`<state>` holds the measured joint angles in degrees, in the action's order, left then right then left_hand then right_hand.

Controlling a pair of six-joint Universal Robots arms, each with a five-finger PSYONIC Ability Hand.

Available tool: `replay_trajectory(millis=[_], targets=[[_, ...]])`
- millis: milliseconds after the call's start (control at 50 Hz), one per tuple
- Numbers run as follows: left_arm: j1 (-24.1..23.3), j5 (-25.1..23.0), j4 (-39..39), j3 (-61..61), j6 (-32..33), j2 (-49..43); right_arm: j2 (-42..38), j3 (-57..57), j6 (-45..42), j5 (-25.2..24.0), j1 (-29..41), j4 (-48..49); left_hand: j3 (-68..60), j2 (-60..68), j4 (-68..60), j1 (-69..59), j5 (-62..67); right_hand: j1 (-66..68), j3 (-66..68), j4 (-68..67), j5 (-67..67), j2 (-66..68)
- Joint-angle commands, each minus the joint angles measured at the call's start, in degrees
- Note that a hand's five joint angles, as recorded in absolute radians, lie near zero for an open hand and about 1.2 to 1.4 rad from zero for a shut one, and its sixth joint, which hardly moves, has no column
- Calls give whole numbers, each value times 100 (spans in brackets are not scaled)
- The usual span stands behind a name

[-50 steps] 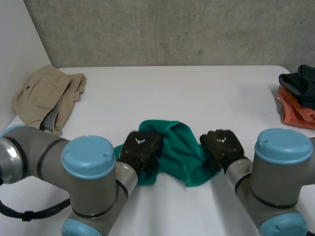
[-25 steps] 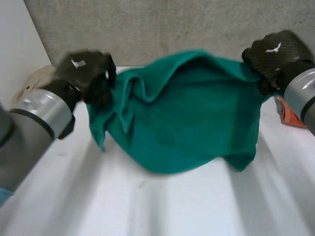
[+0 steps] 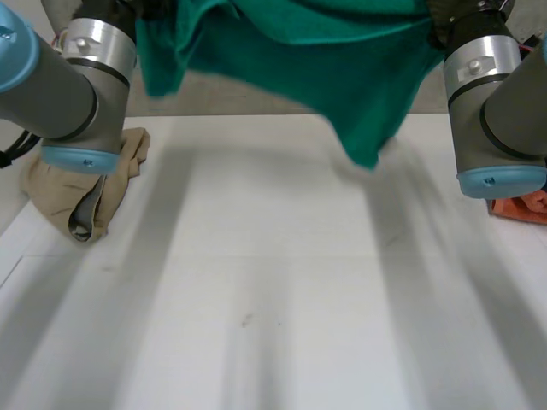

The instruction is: Fold the laundry.

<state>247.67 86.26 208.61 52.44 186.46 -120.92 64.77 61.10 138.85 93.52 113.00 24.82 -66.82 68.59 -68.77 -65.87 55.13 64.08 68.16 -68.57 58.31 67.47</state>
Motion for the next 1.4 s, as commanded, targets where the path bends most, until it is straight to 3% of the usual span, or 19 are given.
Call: replay_trajectory(millis=[20,140,300,340,360,380,440,520,660,820,940,1100,1240,1400], targets=[[220,-56,-627,1250,5,280,457,1280,-24,-334,-32,-223,-1318,1141,-1123,-1413,1487,1592,1184,-1143,1169,1253],[238,-56,-830,2270,224,174,335,2097,-7,-624,20,-1030,-1318,1141,-1123,-1413,1487,1592,1184,-1143,1169,1253],[203,5,-892,2956,1602,-704,-957,2380,2,-607,275,-1287,-1318,1141,-1123,-1413,1487,1592,1184,-1143,1169,1253],[185,5,-918,3053,2007,-670,-966,2406,11,-581,275,-1269,651,-828,846,556,-483,1592,1184,-1143,1169,1253],[185,-4,-927,3105,2096,-635,-966,2424,11,-563,284,-1269,1480,-1657,1675,1385,-1312,981,573,-533,559,643],[185,-4,-979,3219,2271,-434,-949,2441,20,-528,302,-1269,2887,-3065,3082,2792,-2719,-1240,-1647,1688,-1662,-1578],[159,23,-1006,3378,2325,-47,-940,2503,90,-467,319,-1260,3690,-3867,3885,3595,-3522,-4585,-4993,5033,-5007,-4923],[115,32,-1015,3772,2308,813,-512,2625,606,-326,267,-1269,4230,-4407,4425,4135,-4062,-5029,-5437,5477,-5451,-5367],[132,40,-1024,4608,2220,1843,378,2889,1680,-300,214,-1383,4046,-4223,4241,3951,-3878,-5030,-5438,5479,-5452,-5368],[133,-21,-1357,5373,1114,2213,624,3003,2357,-597,-260,-2876,3174,-3351,3369,3078,-3005,-4561,-4969,5010,-4984,-4900],[176,-13,-1560,5286,717,2038,607,3144,2366,-818,-270,-2948,2246,-2423,2441,2151,-2078,-4239,-4647,4688,-4662,-4578],[247,23,-1647,4759,725,1396,624,3328,2358,-871,-287,-2887,2683,-2860,2878,2588,-2515,-4290,-4698,4738,-4712,-4628],[308,32,-2227,4969,682,1325,686,3531,2191,-880,-287,-2886,2346,-2524,2542,2251,-2178,-4206,-4614,4655,-4628,-4544],[308,14,-2465,5549,681,1405,871,3847,1356,-827,-314,-2930,1960,-2137,2155,1864,-1791,-2996,-3404,3444,-3418,-3334]])
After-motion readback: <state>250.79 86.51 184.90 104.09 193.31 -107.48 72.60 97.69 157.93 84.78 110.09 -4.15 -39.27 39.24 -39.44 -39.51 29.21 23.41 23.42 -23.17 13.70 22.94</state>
